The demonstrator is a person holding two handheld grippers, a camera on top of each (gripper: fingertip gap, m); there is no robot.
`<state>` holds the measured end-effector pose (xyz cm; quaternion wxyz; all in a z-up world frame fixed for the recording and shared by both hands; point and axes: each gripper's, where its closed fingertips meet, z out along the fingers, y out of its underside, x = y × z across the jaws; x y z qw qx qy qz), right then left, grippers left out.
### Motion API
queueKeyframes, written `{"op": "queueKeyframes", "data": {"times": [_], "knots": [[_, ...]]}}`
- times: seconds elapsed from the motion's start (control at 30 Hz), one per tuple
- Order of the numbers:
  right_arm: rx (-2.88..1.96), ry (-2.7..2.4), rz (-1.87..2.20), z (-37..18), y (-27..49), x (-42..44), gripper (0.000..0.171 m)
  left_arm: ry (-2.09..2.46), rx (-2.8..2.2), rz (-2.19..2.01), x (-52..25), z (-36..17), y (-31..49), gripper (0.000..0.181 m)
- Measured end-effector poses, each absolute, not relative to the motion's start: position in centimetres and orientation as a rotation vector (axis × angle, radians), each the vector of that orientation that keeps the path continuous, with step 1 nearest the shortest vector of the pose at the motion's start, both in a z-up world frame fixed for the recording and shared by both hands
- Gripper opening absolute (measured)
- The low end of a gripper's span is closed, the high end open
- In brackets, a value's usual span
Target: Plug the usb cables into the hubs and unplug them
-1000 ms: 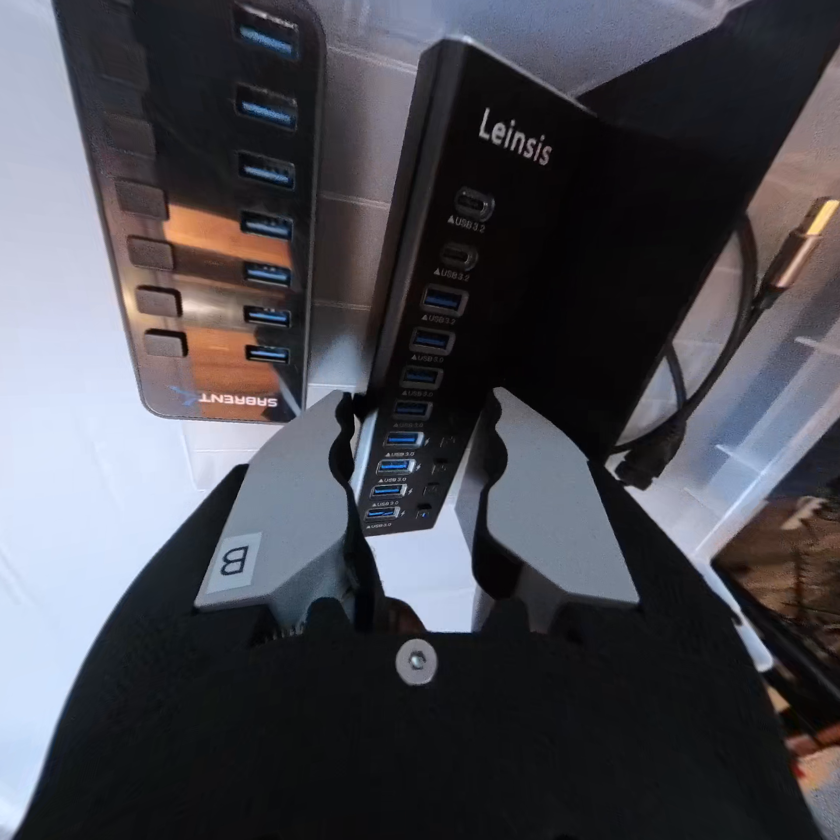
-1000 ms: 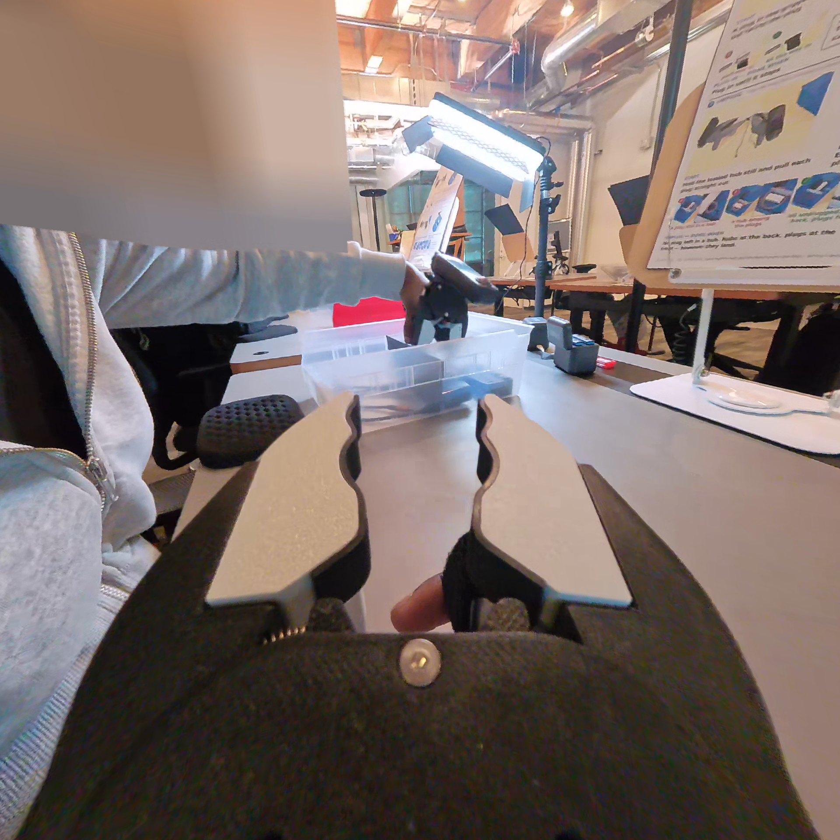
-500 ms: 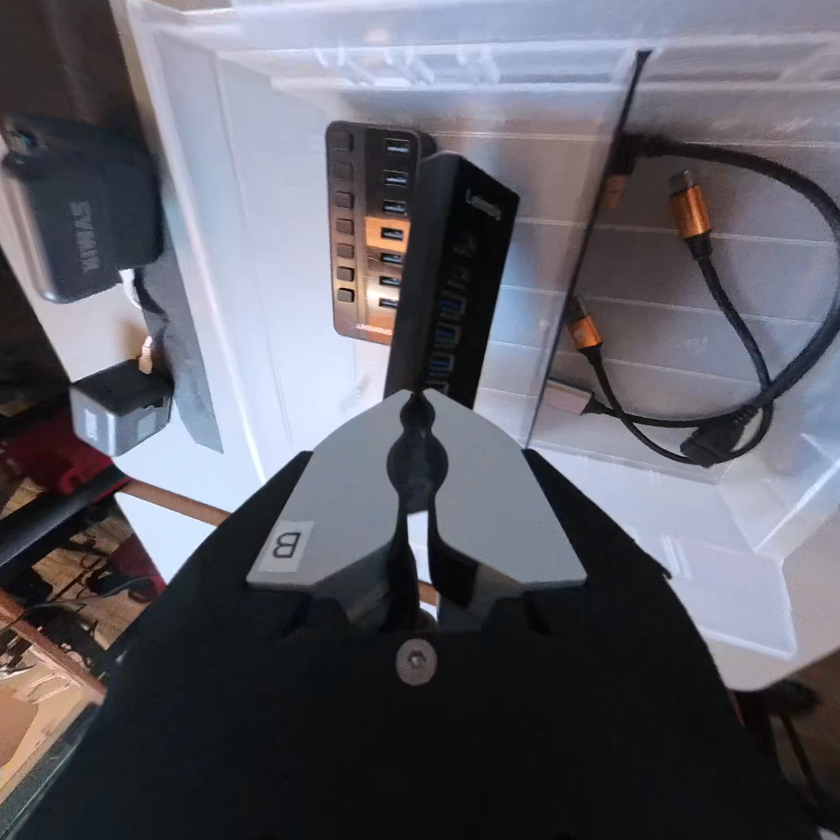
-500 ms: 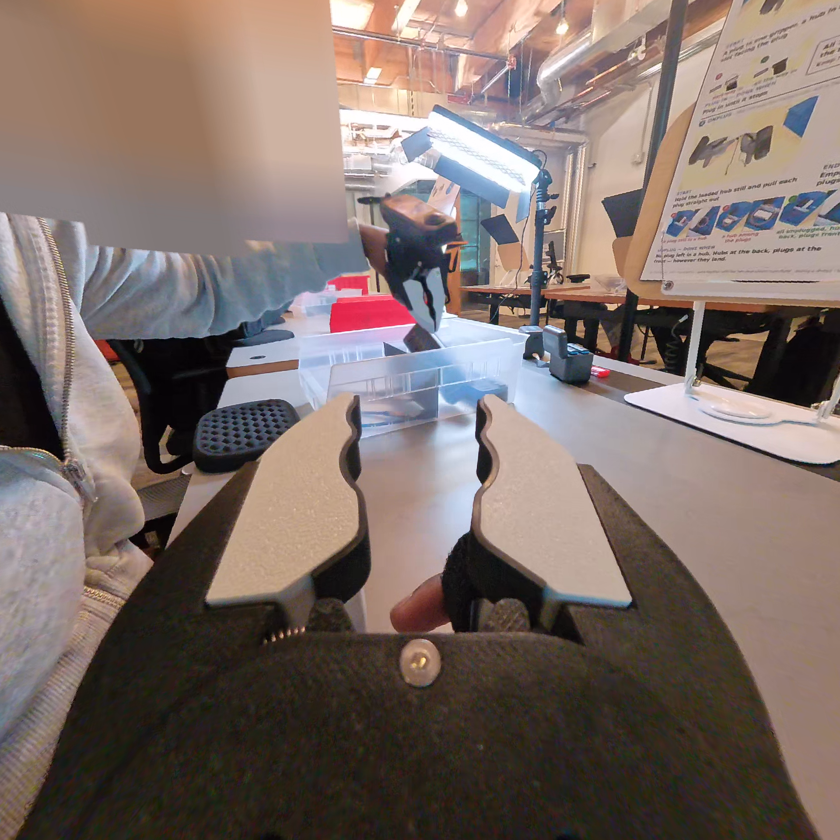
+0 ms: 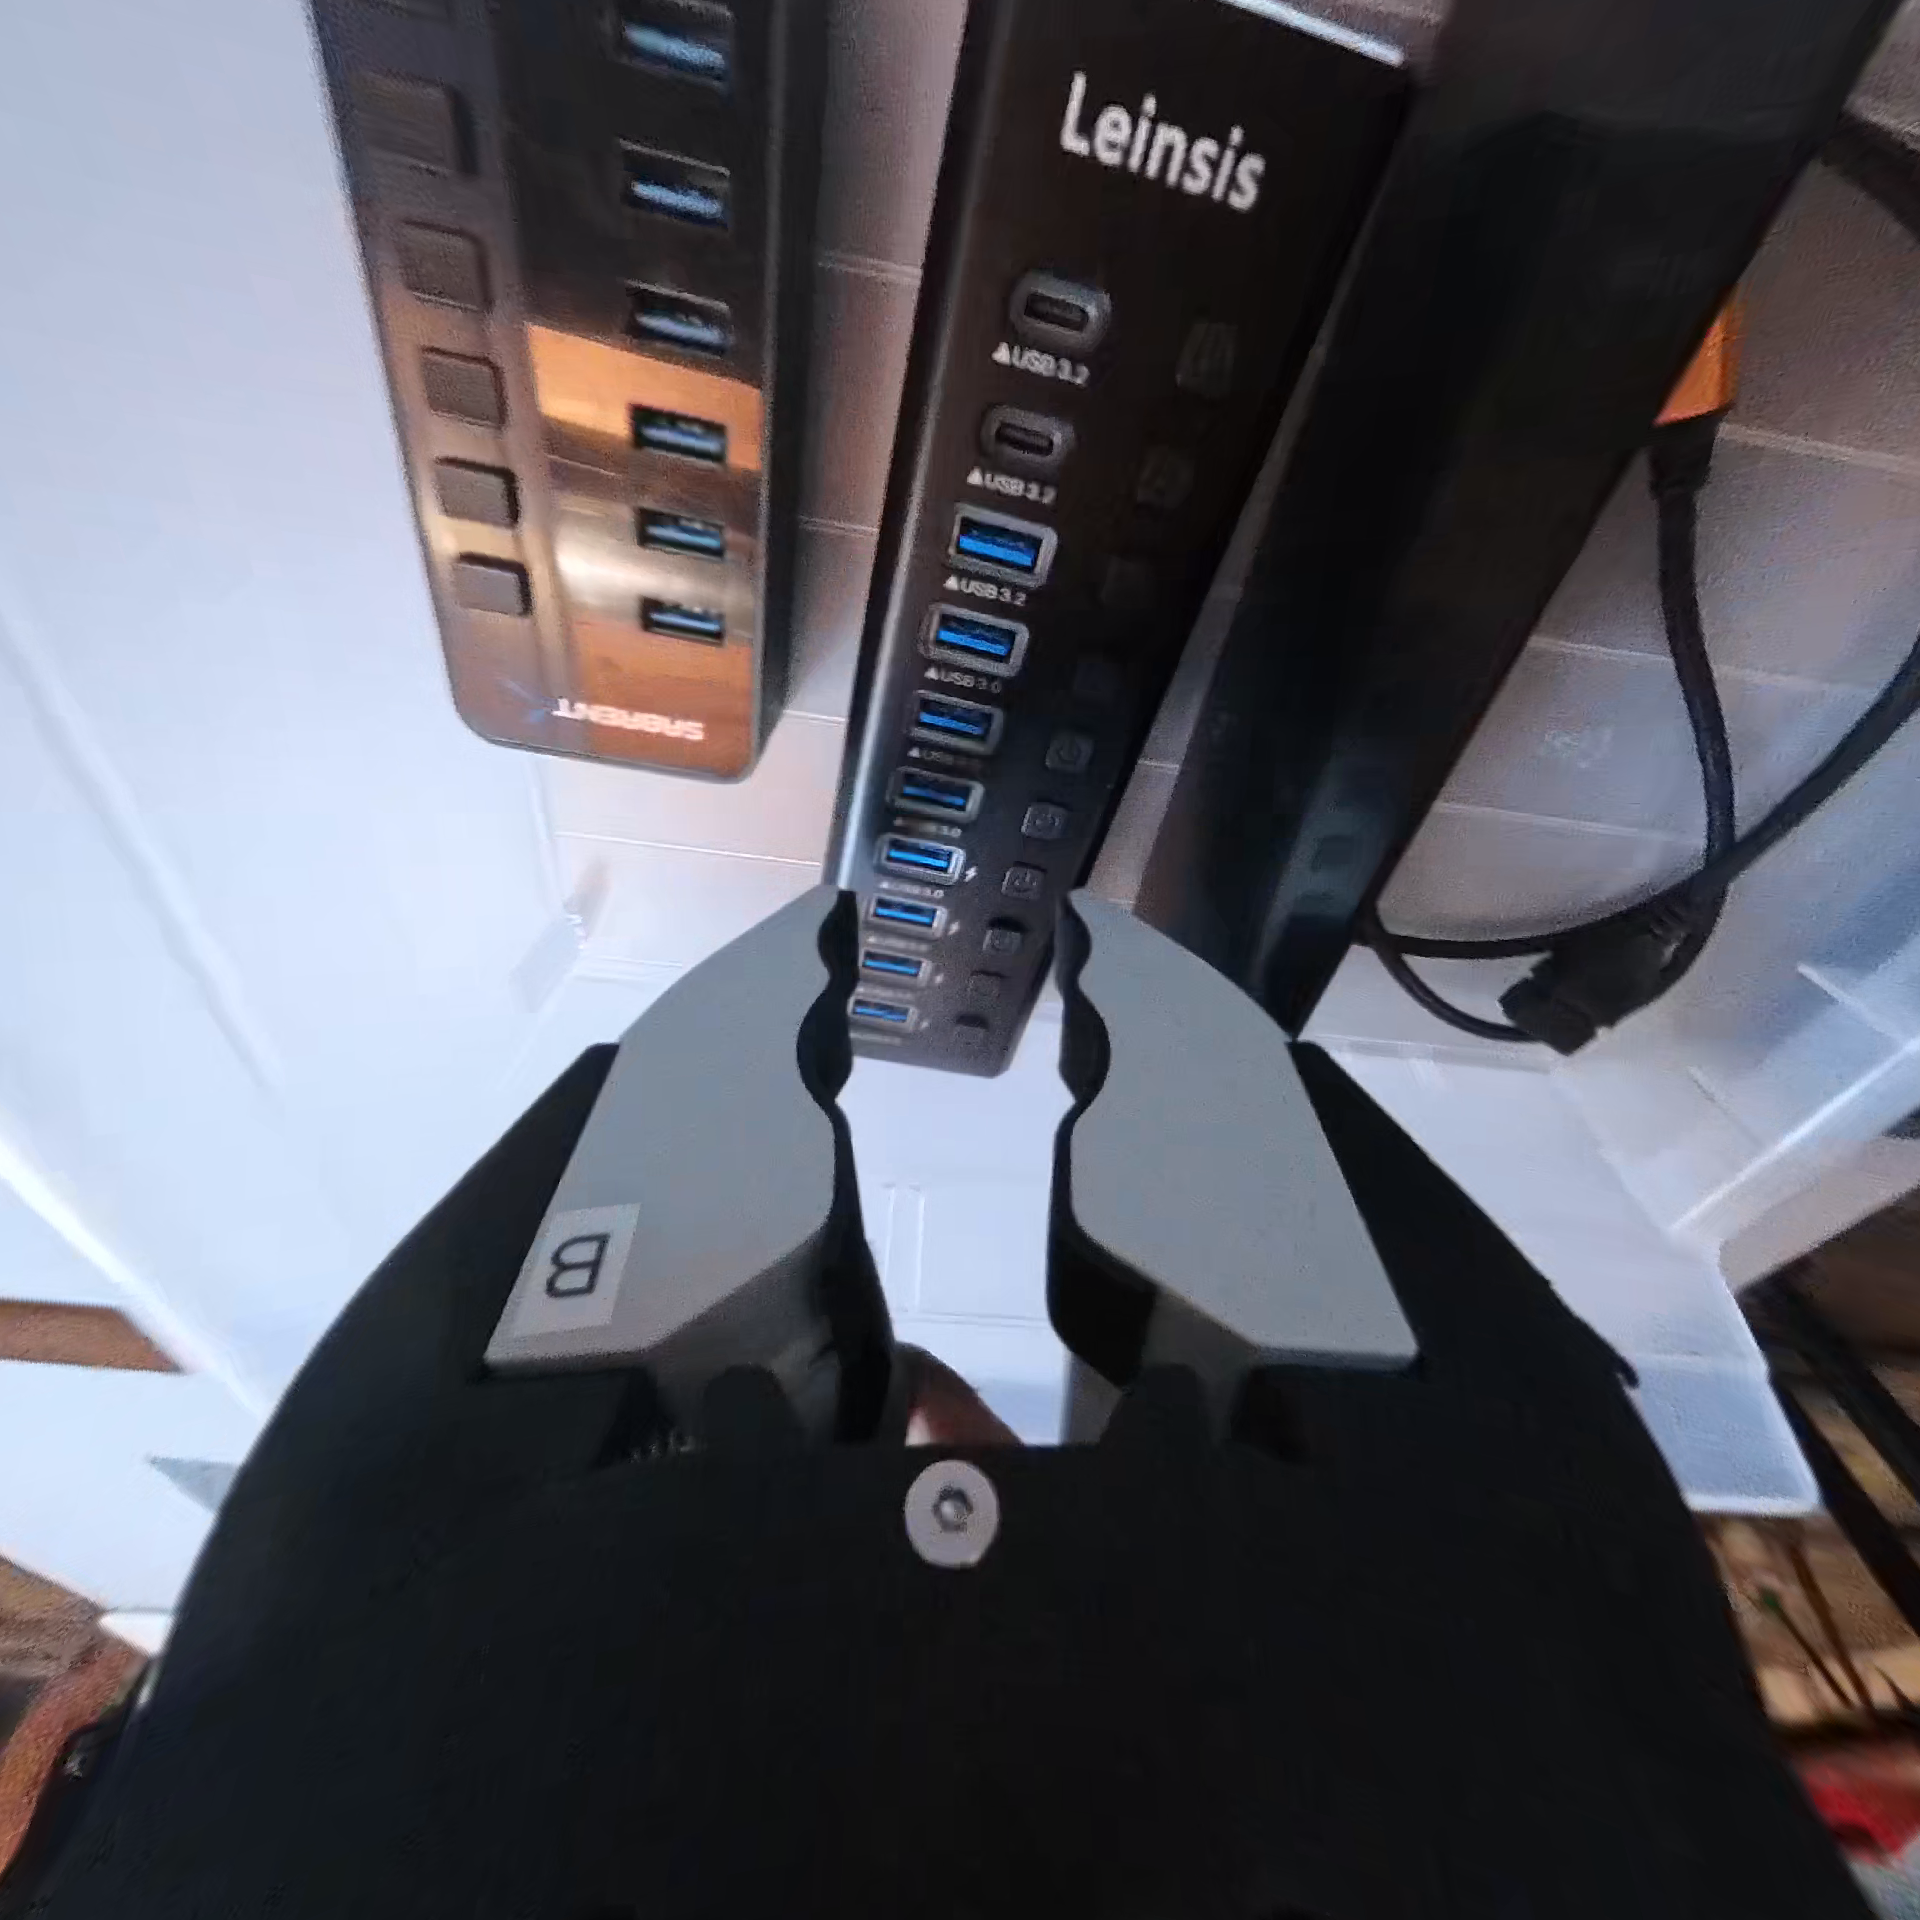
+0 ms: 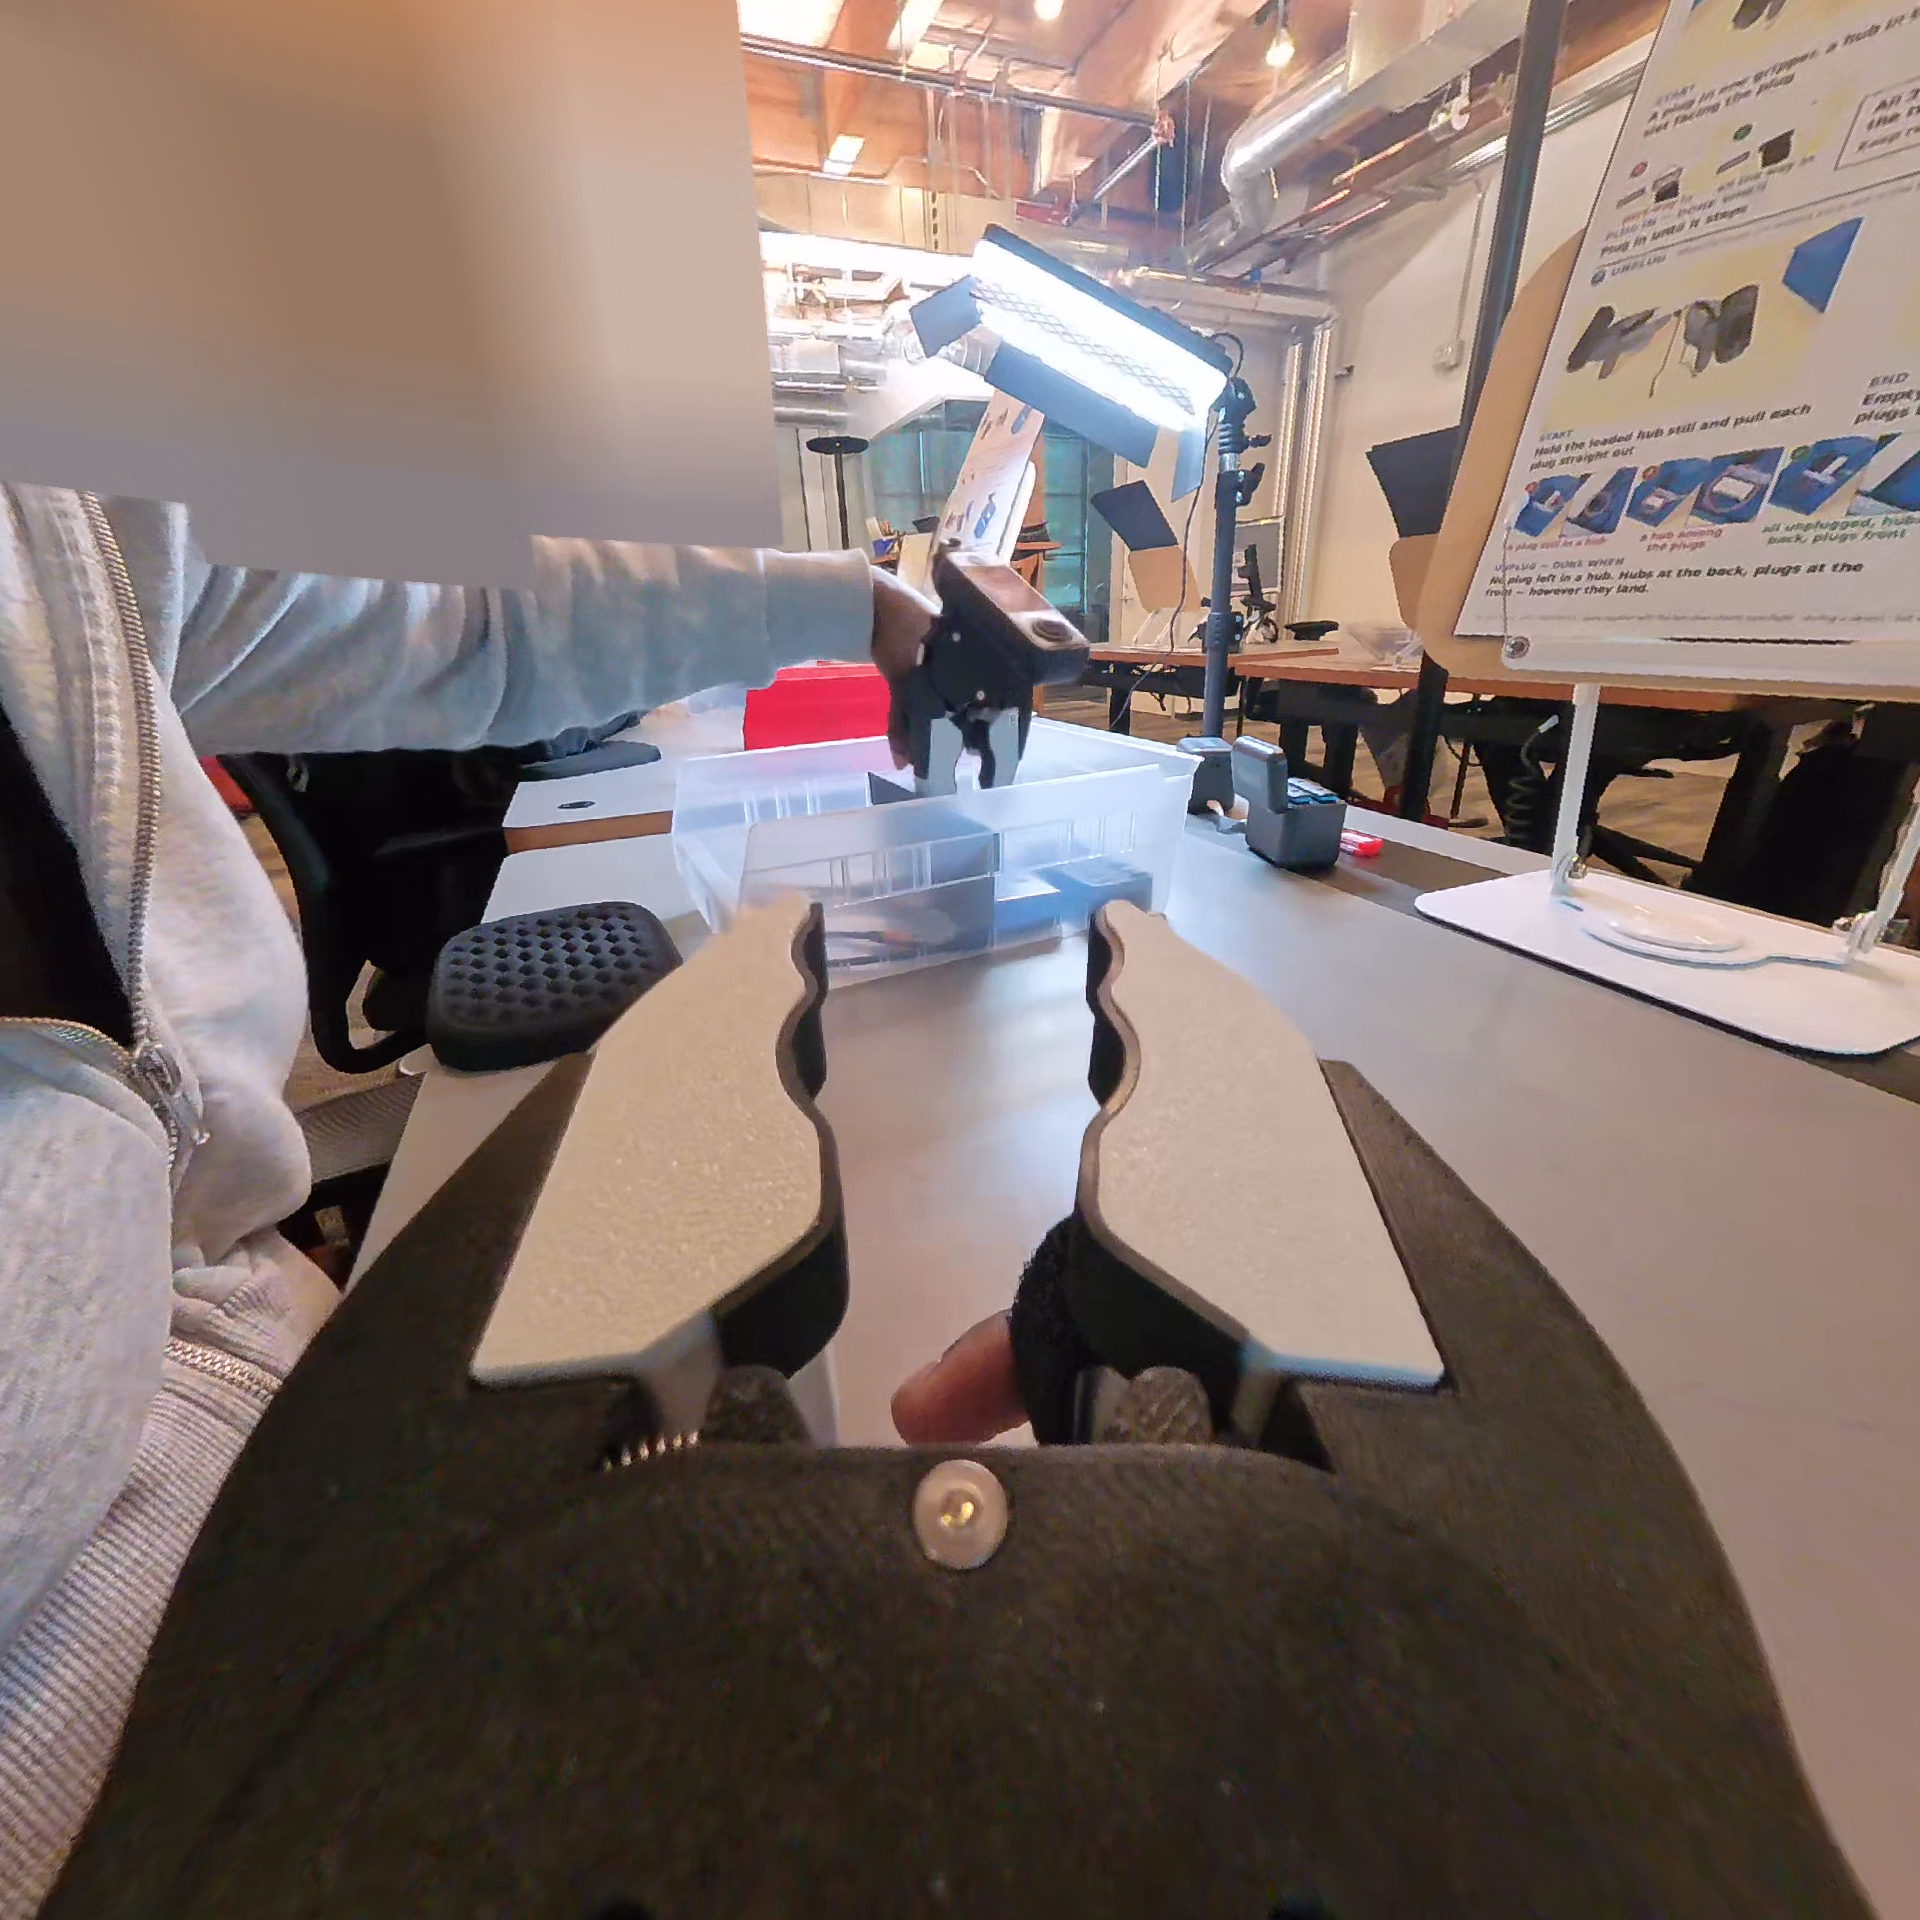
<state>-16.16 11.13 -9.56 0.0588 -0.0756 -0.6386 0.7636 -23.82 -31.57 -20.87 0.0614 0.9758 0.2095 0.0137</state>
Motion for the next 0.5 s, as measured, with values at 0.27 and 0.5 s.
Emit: {"op": "queueKeyframes", "data": {"times": [0.27, 0.5], "knots": [[-0.269, -1.981, 2.285, -10.5, 10.9, -16.8, 0.049, 0.472, 2.622, 0.107, -23.7, -24.3, -35.8, 0.088], [-0.301, -2.041, 2.245, -11.6, 10.7, -17.6, 0.048, 0.506, 2.738, 0.101, -24.2, -24.5, -35.2, 0.096]]}}
